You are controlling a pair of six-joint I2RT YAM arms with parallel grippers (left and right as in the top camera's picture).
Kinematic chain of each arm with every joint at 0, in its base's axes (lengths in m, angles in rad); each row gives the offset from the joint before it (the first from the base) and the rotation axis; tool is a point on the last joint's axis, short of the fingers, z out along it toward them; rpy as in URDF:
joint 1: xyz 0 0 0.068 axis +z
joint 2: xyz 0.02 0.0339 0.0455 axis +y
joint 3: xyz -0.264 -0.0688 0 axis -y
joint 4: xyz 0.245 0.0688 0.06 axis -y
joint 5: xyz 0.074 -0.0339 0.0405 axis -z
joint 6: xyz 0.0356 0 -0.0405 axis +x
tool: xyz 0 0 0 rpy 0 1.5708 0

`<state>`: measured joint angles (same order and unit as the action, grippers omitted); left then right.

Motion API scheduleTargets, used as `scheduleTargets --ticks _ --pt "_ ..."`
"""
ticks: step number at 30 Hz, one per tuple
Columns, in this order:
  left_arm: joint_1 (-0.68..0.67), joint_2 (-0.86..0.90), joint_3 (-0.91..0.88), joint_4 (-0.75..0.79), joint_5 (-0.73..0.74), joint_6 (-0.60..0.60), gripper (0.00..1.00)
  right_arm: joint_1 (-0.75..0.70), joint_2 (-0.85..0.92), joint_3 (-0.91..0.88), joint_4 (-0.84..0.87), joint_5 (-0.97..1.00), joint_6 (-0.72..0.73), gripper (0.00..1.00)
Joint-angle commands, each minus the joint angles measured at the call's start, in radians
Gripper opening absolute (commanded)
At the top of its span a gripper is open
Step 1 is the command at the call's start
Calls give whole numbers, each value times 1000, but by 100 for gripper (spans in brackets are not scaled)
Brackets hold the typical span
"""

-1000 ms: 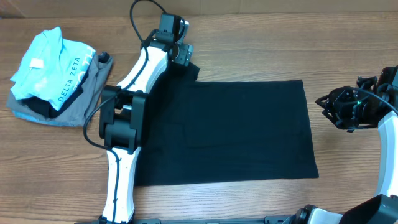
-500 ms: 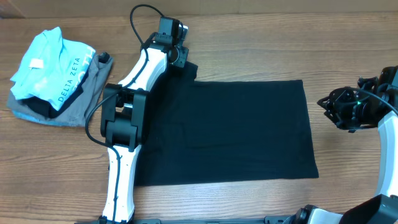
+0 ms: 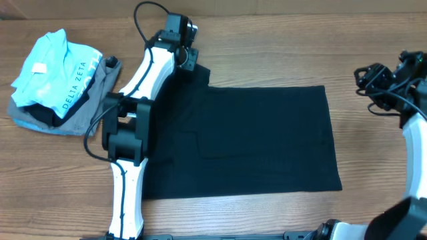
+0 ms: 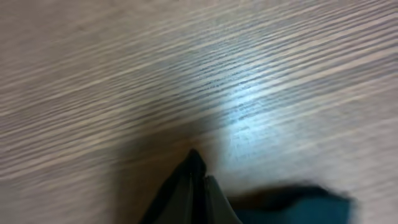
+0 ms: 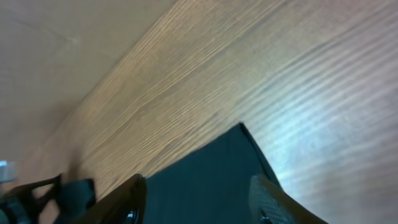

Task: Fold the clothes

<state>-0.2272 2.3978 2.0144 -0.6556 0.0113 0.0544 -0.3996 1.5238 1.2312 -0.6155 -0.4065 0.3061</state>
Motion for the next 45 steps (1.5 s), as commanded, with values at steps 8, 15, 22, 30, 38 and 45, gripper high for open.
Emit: scheduleTargets --ticks 8,15,22,30,38,45 --pt "-6 -192 -2 -185 16 -14 4 69 281 19 267 143 -26 58" --pt "-23 -253 -2 -274 15 -17 4 101 435 18 331 98 -26 57" --pt "-31 -256 -2 -335 15 -18 4 154 548 18 369 98 -27 57" --pt "-31 -256 -2 -384 11 -18 4 180 564 18 320 119 -52 44" --pt "-31 -256 -2 -393 11 -18 4 174 563 22 269 143 -52 28" --pt "-31 -256 -2 -410 11 -18 4 174 551 50 262 143 -48 5"
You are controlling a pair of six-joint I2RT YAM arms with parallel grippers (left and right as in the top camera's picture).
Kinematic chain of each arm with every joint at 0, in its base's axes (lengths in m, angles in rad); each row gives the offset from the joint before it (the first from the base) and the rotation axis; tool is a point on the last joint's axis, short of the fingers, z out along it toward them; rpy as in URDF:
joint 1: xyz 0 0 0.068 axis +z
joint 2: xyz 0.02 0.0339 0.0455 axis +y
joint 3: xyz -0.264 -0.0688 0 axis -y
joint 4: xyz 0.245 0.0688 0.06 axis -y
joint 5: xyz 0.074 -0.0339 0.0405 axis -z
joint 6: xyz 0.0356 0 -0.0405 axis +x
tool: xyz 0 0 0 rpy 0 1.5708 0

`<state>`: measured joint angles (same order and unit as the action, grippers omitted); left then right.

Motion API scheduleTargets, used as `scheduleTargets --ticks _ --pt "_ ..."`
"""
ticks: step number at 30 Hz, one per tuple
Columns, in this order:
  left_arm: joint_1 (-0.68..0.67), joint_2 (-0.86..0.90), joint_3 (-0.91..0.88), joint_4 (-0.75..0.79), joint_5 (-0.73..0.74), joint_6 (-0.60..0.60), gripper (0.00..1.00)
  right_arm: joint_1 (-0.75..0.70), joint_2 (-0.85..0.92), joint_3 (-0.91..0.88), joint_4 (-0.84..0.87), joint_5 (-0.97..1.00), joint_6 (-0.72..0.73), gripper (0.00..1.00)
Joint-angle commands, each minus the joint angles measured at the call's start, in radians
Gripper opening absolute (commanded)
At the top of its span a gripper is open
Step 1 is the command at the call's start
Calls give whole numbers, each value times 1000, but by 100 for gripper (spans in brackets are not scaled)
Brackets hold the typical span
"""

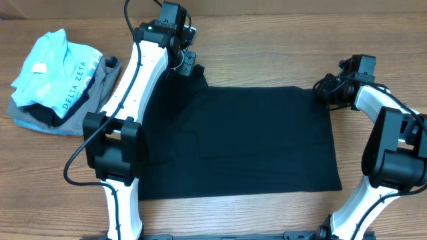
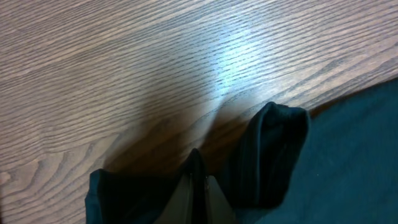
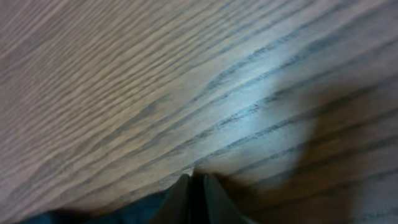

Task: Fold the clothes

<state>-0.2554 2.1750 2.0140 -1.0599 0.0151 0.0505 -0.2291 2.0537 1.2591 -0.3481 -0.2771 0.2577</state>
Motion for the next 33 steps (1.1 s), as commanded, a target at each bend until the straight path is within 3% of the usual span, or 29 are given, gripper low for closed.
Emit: scheduleTargets --ticks 1,10,16,33 --pt "-3 -33 -1 -8 7 -14 4 3 16 29 -6 14 4 4" --pt "1 -64 -1 -37 -15 -16 4 1 -89 61 -30 15 4 4" --pt "1 -116 -1 -79 -26 -18 4 -16 -159 61 -133 50 43 4" --pt "1 -131 -2 -440 -14 -78 4 -81 -217 61 -385 14 113 4"
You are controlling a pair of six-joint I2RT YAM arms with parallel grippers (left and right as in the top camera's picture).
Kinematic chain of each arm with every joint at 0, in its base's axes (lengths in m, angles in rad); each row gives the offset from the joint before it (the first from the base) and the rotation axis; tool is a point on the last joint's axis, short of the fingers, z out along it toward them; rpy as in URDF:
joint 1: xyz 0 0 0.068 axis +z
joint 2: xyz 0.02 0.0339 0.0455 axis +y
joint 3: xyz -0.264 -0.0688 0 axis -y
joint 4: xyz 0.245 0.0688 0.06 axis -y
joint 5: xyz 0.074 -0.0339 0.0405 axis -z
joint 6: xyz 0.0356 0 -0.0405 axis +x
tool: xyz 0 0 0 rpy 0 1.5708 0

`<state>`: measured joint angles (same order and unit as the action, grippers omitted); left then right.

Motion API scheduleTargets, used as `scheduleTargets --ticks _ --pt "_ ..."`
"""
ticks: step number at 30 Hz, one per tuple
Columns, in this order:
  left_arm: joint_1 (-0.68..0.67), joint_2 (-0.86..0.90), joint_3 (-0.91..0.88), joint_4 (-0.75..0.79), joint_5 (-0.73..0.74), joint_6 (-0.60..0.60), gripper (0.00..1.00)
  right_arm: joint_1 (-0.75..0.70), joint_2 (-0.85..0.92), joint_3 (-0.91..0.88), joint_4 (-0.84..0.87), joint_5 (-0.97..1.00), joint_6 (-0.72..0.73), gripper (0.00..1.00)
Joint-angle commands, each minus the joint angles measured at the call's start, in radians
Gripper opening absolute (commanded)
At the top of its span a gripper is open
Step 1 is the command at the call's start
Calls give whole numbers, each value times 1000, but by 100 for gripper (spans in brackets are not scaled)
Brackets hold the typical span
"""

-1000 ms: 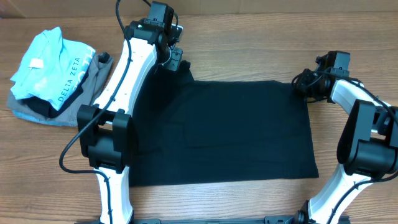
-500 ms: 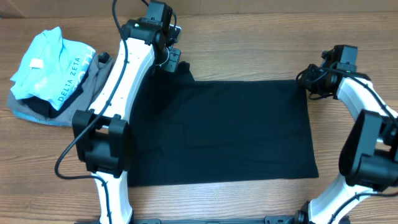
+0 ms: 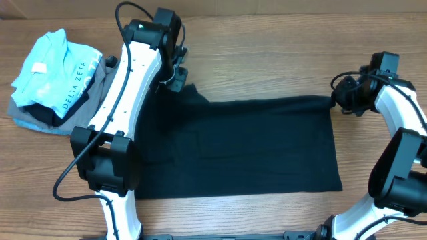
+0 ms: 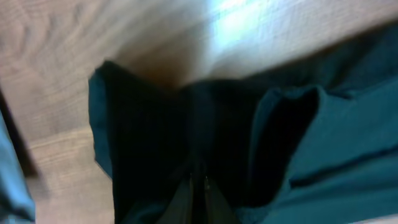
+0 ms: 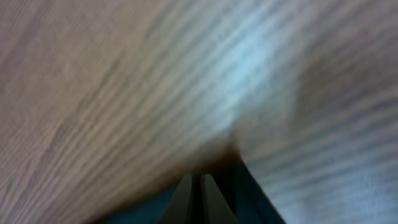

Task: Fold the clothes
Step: 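Fold the top edge down toward the hem with both grippers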

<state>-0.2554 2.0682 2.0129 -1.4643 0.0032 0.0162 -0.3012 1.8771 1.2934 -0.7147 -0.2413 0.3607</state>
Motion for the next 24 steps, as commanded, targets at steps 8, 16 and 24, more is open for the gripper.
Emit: scheduleTargets --ticks 8,16,24 --pt "0 -24 -2 -171 60 -130 4 -9 -41 26 -141 -22 10 4" --pt "0 -26 -20 -226 47 -155 4 -31 -45 26 -281 -13 -44 4" --pt "0 -30 -143 -226 77 -163 4 -55 -45 27 -388 -10 -83 4"
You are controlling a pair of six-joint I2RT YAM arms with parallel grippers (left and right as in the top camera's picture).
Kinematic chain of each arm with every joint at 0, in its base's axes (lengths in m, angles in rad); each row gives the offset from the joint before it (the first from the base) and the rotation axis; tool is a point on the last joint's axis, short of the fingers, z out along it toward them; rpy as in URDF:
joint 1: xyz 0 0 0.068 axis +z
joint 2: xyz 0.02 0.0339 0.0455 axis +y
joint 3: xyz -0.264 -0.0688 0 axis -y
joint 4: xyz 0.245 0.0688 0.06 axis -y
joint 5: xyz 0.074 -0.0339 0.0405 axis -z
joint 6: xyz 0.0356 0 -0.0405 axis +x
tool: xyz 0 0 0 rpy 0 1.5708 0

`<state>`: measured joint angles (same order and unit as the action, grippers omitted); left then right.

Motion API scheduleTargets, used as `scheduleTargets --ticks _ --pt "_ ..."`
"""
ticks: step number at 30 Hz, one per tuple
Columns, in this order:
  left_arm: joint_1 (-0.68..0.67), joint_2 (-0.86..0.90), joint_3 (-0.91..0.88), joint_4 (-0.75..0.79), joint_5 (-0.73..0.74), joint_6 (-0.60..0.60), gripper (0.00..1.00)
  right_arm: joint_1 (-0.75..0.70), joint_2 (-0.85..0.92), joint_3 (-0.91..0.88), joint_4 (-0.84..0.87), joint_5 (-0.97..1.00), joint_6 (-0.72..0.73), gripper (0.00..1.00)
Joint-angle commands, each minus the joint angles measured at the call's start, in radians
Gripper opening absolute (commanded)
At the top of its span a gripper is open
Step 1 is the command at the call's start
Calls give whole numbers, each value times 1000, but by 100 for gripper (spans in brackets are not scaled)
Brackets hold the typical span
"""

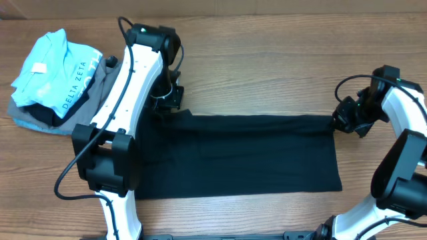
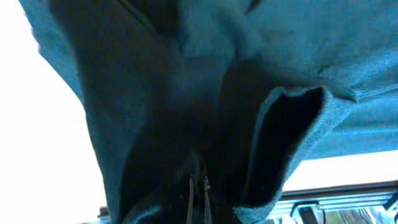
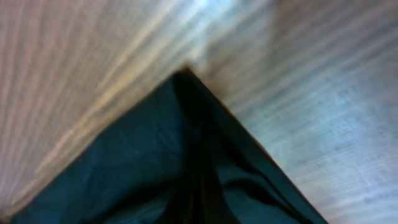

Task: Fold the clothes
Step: 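Fold the top edge down toward the hem with both grippers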

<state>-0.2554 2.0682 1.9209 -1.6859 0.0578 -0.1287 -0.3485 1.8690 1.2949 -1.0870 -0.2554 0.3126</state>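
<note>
A black garment (image 1: 240, 157) lies spread on the wooden table, its far edge lifted and drawn toward the front. My left gripper (image 1: 168, 101) is shut on the far left corner, and in the left wrist view dark cloth (image 2: 186, 106) hangs over the fingers (image 2: 198, 193). My right gripper (image 1: 345, 120) is shut on the far right corner. In the right wrist view, the black cloth (image 3: 155, 168) covers the fingers and comes to a point over the wood.
A pile of folded clothes, light blue (image 1: 57, 67) on grey (image 1: 40, 120), sits at the far left of the table. Bare wood (image 1: 267, 60) stretches behind the garment. The front table edge runs just below the garment's near hem.
Both grippers have moved toward the front with the garment's far corners. The far edge now lies about a third of the way down the garment, which looks shorter front to back.
First the left gripper was at the far left corner and the right gripper stood open off to the right. Then both were shut at the far corners. Then the corners were raised, and now the far edge has come forward over the garment.
</note>
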Motion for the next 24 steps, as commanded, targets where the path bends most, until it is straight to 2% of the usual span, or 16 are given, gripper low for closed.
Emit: scheduleTargets --ticks 1,10,24 --pt "-1 -34 -74 -5 23 -18 4 -7 -37 25 -32 4 -46 4" --pt "0 -151 -277 35 10 -29 4 -7 -37 25 -131 90 -50 4" --pt "-1 -158 -407 67 13 -28 6 -7 -37 25 -190 161 -51 4"
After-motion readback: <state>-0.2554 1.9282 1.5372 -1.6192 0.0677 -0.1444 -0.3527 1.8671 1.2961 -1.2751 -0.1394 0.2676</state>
